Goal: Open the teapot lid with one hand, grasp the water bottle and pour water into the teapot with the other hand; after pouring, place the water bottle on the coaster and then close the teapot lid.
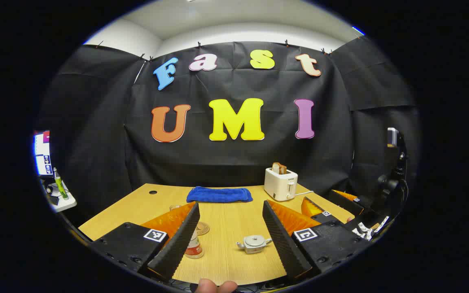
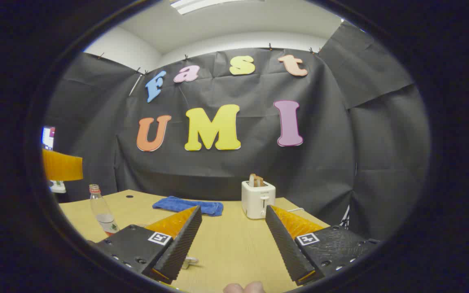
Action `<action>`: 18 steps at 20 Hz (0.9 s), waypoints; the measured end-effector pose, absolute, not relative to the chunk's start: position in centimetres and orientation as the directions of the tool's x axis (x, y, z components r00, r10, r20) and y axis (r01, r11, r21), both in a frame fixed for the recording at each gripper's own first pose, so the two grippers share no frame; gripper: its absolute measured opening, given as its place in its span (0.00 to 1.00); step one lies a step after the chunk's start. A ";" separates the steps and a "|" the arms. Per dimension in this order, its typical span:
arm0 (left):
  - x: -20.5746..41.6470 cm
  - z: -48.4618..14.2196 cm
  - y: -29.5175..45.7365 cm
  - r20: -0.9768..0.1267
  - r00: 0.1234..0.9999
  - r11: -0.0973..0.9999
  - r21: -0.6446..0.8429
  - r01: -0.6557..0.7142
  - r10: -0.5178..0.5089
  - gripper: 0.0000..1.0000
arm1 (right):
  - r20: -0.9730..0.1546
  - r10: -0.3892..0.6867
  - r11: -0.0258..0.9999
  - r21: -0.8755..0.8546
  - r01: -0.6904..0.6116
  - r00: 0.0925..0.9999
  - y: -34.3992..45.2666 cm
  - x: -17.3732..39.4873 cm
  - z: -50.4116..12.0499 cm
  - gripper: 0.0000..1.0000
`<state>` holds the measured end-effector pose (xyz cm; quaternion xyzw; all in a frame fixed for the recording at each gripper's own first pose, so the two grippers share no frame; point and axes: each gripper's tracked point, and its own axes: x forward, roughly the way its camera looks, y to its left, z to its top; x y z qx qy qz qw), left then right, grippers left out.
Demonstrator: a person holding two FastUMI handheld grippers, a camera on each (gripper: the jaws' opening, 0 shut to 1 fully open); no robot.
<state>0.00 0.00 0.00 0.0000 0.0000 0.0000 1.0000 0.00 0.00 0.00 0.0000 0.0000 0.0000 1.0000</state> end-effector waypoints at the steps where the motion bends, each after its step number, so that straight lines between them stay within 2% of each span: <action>1: -0.1 -0.6 -0.1 -0.023 1.000 1.000 -0.007 0.012 -0.012 0.98 | -0.013 -0.005 1.000 0.002 0.005 1.000 -0.2 0.2 -0.5 0.95; 4: -1.2 0.8 2.1 0.037 0.998 0.998 -0.048 -0.045 0.047 0.98 | -0.047 -0.001 1.000 0.006 0.001 0.999 -0.5 0.3 -1.8 0.95; 5: -1.2 1.6 2.6 0.092 0.993 0.996 -0.048 -0.069 0.074 0.98 | -0.051 0.000 1.000 0.002 0.000 0.999 -0.5 0.4 -2.0 0.95; 9: 0.5 3.1 5.9 0.271 0.942 0.974 0.053 -0.220 0.198 0.98 | -0.043 0.045 0.999 -0.015 -0.045 0.998 0.9 0.3 -1.2 0.95; 11: 1.7 2.9 6.7 0.284 0.935 0.969 0.060 -0.238 0.212 0.97 | -0.027 0.081 0.996 -0.037 -0.082 0.996 2.1 0.2 0.1 0.95; 12: 2.1 2.5 7.3 0.265 0.938 0.969 0.047 -0.244 0.224 0.97 | -0.020 0.095 0.994 -0.048 -0.096 0.995 2.4 0.3 0.8 0.92; 14: 2.3 3.0 8.6 0.258 0.934 0.965 0.021 -0.262 0.248 0.99 | 0.001 0.124 0.990 -0.065 -0.123 0.992 3.2 0.3 2.2 0.95; 18: 2.0 3.4 11.0 0.291 0.904 0.940 0.037 -0.339 0.314 1.00 | 0.005 0.188 0.980 -0.072 -0.187 0.982 4.6 0.6 2.6 0.96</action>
